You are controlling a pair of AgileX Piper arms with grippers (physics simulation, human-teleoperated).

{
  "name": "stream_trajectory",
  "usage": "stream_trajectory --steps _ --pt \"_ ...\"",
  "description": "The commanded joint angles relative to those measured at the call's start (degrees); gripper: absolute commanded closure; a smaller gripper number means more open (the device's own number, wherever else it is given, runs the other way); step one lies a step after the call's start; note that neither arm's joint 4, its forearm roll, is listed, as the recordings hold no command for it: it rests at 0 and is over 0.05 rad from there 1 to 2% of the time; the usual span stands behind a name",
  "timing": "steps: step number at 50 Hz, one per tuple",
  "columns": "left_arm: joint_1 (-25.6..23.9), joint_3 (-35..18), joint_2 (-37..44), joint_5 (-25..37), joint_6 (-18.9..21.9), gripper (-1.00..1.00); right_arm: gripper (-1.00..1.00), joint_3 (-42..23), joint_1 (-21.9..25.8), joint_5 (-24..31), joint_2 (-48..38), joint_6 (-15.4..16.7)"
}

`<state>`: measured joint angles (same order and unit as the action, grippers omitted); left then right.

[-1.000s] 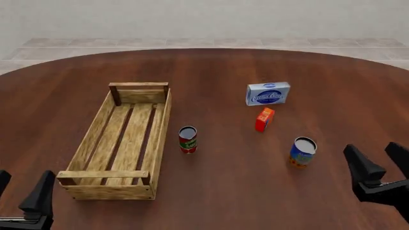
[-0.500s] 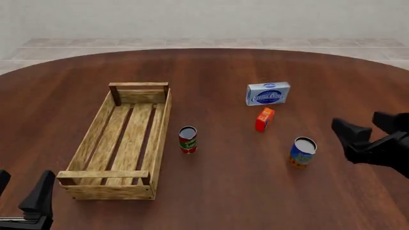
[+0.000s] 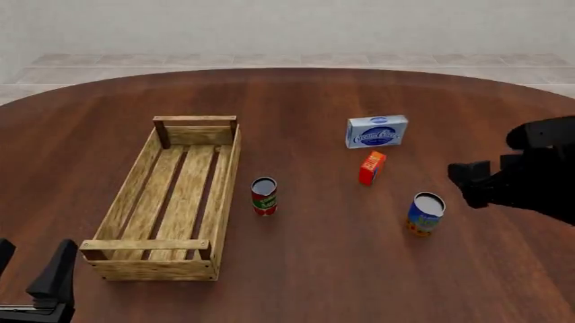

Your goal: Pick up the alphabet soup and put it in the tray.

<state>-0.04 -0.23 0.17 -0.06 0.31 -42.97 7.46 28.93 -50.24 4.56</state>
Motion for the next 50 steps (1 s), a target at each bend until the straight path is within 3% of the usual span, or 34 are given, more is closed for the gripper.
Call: stream_trajectory --steps 1,6,26,29,50 --pt "0.0 0.0 0.0 0.1 0.0 -1.0 -1.0 -3.8 -0.1 3.3 -4.9 -0.4" --pt "0.0 -0.2 -0.1 0.2 0.0 -1.0 -1.0 -4.6 0.1 4.0 -6.9 -2.9" --pt "0.0 0.0 0.0 0.1 0.0 -1.0 -1.0 -7.2 -0.5 1.3 -12.8 -4.8" --pt "0.0 0.0 0.0 0.0 0.0 -1.0 -1.0 -7.5 -2.2 0.9 -14.0 -3.3" --pt "0.0 0.2 0.1 -0.2 0.0 -1.0 -1.0 -5.7 -3.4 -4.8 -19.4 -4.1"
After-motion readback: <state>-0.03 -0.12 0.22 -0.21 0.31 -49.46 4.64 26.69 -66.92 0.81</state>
